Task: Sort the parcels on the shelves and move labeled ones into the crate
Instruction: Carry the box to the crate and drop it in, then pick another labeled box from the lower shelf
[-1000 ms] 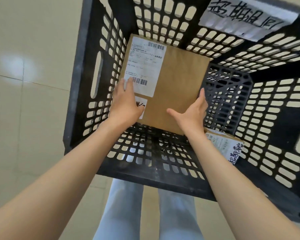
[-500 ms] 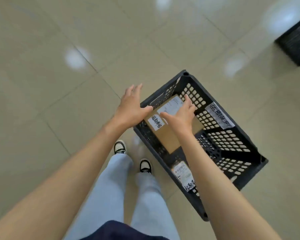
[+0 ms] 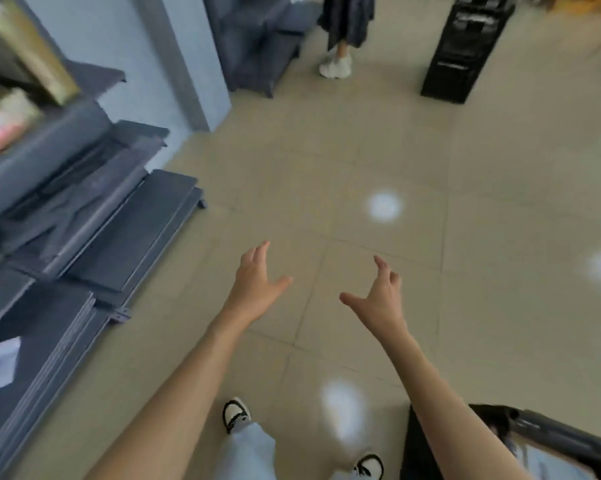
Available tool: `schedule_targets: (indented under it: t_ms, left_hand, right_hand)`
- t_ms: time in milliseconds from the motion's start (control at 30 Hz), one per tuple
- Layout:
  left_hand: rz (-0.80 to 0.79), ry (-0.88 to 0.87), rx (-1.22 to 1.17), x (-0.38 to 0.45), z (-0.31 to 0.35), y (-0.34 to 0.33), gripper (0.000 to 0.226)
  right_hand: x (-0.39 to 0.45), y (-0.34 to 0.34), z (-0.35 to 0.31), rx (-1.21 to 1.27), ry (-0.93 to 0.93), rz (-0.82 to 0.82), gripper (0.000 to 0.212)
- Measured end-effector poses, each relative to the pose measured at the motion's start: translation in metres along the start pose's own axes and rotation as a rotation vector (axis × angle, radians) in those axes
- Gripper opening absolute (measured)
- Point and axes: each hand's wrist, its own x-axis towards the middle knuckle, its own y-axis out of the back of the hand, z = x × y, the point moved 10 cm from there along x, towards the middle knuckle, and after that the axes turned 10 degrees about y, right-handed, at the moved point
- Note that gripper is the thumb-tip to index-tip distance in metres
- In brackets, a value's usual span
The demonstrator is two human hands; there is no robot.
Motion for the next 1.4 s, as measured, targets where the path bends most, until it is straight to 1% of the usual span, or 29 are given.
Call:
schedule_targets:
  t_ms: [133, 233, 333, 433, 533, 633, 800, 933, 1100, 1233, 1333, 1400]
  left_hand:
    - [0.178, 0.201, -0.151, 0.022, -0.119, 0.134, 0.076]
    - [0.316, 0.254, -0.233, 0.027, -0.191, 0.222, 0.075]
    - [0.437, 0.318, -0.323, 0.018, -0.246, 0.286, 0.072]
    - [0.532, 0.371, -0.381, 0.014, -0.284, 0.332, 0.072]
    - [0.586, 0.424, -0.431, 0.022, -0.312, 0.362, 0.071]
    - [0.605, 0.485, -0.463, 0.041, -0.336, 0.378, 0.070]
    - [0.651, 0.621, -0.516, 0.089, -0.370, 0.413, 0.074]
    - [0.720, 0.724, -0.588, 0.119, -0.386, 0.453, 0.074]
    - [0.830, 0.814, -0.664, 0.142, -0.401, 0.495, 0.074]
    - [0.861, 0.876, -0.700, 0.150, -0.417, 0.507, 0.072]
    - [0.875, 0.910, -0.724, 0.156, -0.430, 0.518, 0.073]
    - [0.880, 0.898, -0.735, 0.166, -0.437, 0.528, 0.075]
  right_hand:
    - [0.029, -0.142, -0.122, -0.076, 0.144, -0.220, 0.092]
    - [0.039, -0.241, -0.206, -0.112, 0.278, -0.345, 0.090]
    - [0.030, -0.317, -0.260, -0.157, 0.359, -0.472, 0.089]
    - [0.027, -0.373, -0.302, -0.202, 0.443, -0.567, 0.088]
    - [0.041, -0.416, -0.341, -0.218, 0.503, -0.627, 0.087]
    - [0.060, -0.455, -0.372, -0.230, 0.564, -0.688, 0.086]
    - [0.119, -0.520, -0.425, -0.213, 0.617, -0.778, 0.084]
    - [0.159, -0.563, -0.476, -0.206, 0.663, -0.881, 0.083]
    - [0.192, -0.614, -0.549, -0.170, 0.797, -0.995, 0.084]
    - [0.192, -0.652, -0.574, -0.151, 0.817, -1.070, 0.085]
    - [0.192, -0.676, -0.584, -0.170, 0.797, -1.083, 0.087]
    - [0.197, -0.689, -0.591, -0.166, 0.796, -1.082, 0.090]
